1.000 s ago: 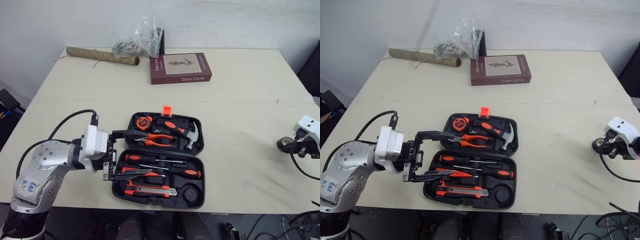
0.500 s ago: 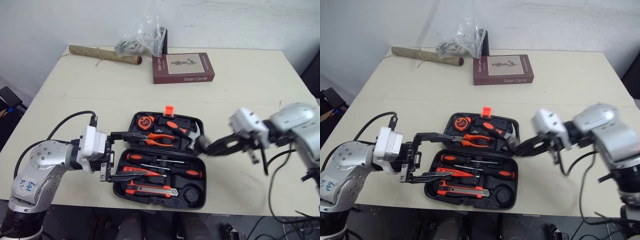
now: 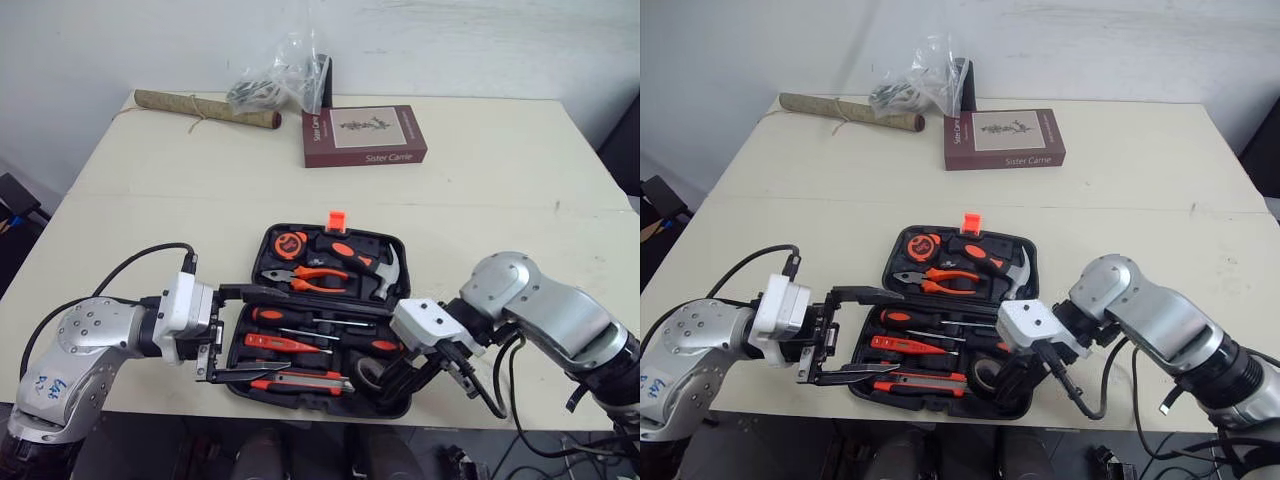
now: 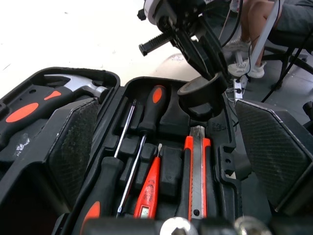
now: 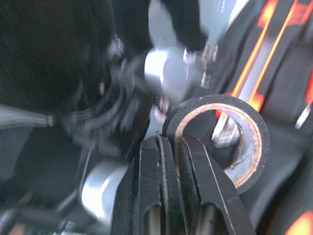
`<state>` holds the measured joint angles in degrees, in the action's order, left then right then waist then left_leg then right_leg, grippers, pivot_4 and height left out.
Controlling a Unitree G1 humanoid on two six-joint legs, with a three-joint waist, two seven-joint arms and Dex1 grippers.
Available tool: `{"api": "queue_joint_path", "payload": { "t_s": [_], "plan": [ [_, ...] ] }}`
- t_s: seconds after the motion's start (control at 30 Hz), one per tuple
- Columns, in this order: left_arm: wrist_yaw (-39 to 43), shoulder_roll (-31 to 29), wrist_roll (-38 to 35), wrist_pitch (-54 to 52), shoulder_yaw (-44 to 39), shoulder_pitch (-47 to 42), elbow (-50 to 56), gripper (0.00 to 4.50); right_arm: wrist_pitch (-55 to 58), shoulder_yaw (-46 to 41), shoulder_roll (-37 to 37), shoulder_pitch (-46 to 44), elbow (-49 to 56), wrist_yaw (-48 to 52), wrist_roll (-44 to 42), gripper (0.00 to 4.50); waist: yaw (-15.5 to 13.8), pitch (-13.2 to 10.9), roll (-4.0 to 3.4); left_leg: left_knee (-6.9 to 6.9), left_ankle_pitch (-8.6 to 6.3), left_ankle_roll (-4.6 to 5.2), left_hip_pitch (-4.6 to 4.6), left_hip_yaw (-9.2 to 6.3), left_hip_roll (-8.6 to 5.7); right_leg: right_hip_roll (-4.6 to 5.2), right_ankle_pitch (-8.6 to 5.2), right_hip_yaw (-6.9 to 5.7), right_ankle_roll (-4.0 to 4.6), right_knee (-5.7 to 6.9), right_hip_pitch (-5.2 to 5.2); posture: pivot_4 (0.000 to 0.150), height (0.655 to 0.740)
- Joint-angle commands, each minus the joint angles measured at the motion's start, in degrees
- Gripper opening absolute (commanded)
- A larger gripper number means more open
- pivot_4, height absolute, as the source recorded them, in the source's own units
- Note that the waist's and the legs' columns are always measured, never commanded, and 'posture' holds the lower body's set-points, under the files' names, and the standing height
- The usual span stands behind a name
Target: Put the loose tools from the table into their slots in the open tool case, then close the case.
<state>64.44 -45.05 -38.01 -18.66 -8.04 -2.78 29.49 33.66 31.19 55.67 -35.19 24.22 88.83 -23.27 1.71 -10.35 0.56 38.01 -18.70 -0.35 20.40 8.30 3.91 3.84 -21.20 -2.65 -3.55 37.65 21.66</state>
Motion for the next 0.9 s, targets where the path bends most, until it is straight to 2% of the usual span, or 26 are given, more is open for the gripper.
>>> {"api": "queue_joint_path", "payload": {
  "t_s": [0.03,0.37,0.47,0.5,0.57,0.6,0.67,0.8,0.87,0.9],
  "plan": [
    [-0.1,-0.6,-0.2,0.7,-1.2,0.6,2.0,4.5,-0.4,1.7,1.8,-0.2,0.1,3.1,3.5,0.08,0.0,0.0,0.0,0.0,0.0,0.0,0.0,0.0,0.0,0.0,0.0,0.0,0.0,0.0,0.0,0.15,0.74],
    [-0.8,-0.3,0.6,1.1,-0.4,0.2,1.7,4.5,-2.4,5.8,4.0,-1.1,-2.6,2.6,12.0,0.08,-0.1,0.0,0.04,0.02,-0.01,0.02,-0.01,0.0,-0.03,0.05,0.0,0.0,0.01,0.0,-0.02,0.15,0.74],
    [-1.1,0.0,1.0,1.4,-0.3,0.2,1.7,4.5,-2.5,4.9,3.1,-0.7,-2.9,1.8,11.7,0.08,-0.1,0.1,0.14,0.04,-0.01,0.09,-0.02,-0.01,-0.1,0.15,0.0,-0.03,0.0,0.0,-0.06,0.15,0.74],
    [-1.2,0.1,1.1,1.4,-0.2,0.2,1.7,4.5,-0.7,4.6,3.2,-0.7,-2.5,2.4,10.4,0.08,0.0,0.1,0.2,0.04,-0.01,0.1,-0.02,-0.01,-0.11,0.16,0.0,-0.03,0.0,0.0,-0.06,0.15,0.74],
    [-1.4,0.2,1.3,1.6,-0.2,0.4,1.7,4.5,-1.4,3.1,2.5,0.0,-2.1,2.0,7.3,0.89,-0.1,0.1,0.24,0.04,-0.02,0.13,-0.03,-0.01,-0.13,0.22,0.0,-0.04,0.0,-0.01,-0.08,0.15,0.74],
    [-1.4,0.2,1.4,1.7,-0.2,0.5,1.7,4.5,-2.1,2.0,2.0,0.4,-2.2,1.8,6.5,1.1,-0.1,0.1,0.25,0.04,-0.03,0.14,-0.02,-0.01,-0.14,0.23,0.0,-0.06,0.0,-0.01,-0.08,0.15,0.74],
    [-1.5,0.2,1.4,1.8,-0.4,1.1,1.9,4.5,-4.5,0.6,3.5,0.7,-2.3,2.9,1.8,1.93,-0.1,0.1,0.25,0.02,-0.05,0.17,-0.01,-0.01,-0.16,0.25,0.0,-0.08,0.0,-0.01,-0.06,0.15,0.74],
    [-1.5,-0.3,1.2,2.0,-1.3,2.5,2.5,4.5,-5.8,-2.8,8.5,0.9,-2.6,3.7,-10.4,1.93,0.0,0.1,0.26,-0.01,-0.06,0.19,0.01,-0.01,-0.16,0.26,0.0,-0.1,0.0,-0.05,-0.05,0.15,0.74],
    [-1.6,-0.5,1.3,2.2,-1.9,3.3,2.7,4.5,-4.9,-7.9,7.3,2.2,-4.1,3.7,-18.1,1.93,0.1,0.1,0.27,0.0,-0.07,0.2,0.01,-0.01,-0.16,0.27,0.0,-0.1,0.0,-0.07,-0.05,0.15,0.74],
    [-1.7,-0.5,1.4,2.3,-2.1,3.5,2.8,4.5,-3.4,-10.5,5.6,3.1,-4.7,3.7,-21.2,1.69,0.1,0.1,0.29,0.0,-0.07,0.21,0.0,-0.02,-0.15,0.26,0.0,-0.1,0.0,-0.07,-0.06,0.15,0.74]
  ]
}}
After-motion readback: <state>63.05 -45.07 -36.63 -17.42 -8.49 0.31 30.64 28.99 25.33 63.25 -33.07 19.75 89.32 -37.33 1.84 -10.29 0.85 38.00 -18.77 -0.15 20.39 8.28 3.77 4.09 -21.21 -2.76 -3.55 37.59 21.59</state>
